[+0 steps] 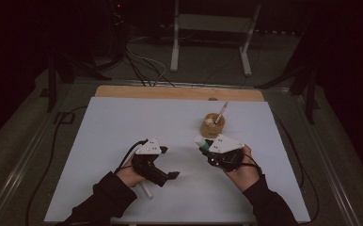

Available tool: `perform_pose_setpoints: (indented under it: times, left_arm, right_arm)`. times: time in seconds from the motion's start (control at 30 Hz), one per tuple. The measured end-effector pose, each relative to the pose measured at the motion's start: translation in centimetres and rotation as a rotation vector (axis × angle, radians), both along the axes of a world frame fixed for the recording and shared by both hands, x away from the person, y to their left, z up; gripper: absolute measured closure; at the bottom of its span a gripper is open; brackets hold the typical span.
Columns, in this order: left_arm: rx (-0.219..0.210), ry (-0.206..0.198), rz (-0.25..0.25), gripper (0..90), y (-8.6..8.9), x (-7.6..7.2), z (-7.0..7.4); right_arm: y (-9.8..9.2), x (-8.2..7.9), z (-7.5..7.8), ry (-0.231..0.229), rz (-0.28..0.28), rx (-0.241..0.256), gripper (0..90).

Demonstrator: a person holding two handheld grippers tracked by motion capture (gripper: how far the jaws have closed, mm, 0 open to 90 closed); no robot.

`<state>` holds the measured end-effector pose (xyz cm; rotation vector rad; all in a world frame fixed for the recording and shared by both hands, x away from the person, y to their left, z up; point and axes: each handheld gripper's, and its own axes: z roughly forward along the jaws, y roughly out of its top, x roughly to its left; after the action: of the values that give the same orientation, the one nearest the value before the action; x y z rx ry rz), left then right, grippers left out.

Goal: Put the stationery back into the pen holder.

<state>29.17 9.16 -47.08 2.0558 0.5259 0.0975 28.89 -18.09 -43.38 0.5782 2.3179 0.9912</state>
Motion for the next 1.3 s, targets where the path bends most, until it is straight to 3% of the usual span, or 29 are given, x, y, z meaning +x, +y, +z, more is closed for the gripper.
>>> perform_pose_setpoints:
  times: [0.43,0.8,1.03,1.3]
  left_arm:
    - [-0.031,-0.007,0.018,0.3,0.8,-0.5,-0.5]
    - [-0.071,-0.018,0.03,0.4,0.7,-0.8,-0.8]
    - [-0.067,-0.021,0.035,0.4,0.8,-0.9,-0.9]
    - [-0.075,-0.009,0.028,0.4,0.9,-0.9,-0.9]
  right_arm:
    - [-1.6,1.1,1.4,0.06,-0.048,0.184,65.8]
    - [-3.0,2.4,3.0,0.059,-0.091,0.319,65.7]
    - [-3.9,3.6,3.6,0.074,-0.126,0.406,65.7]
    - [-4.2,4.6,3.8,0.07,-0.162,0.447,65.7]
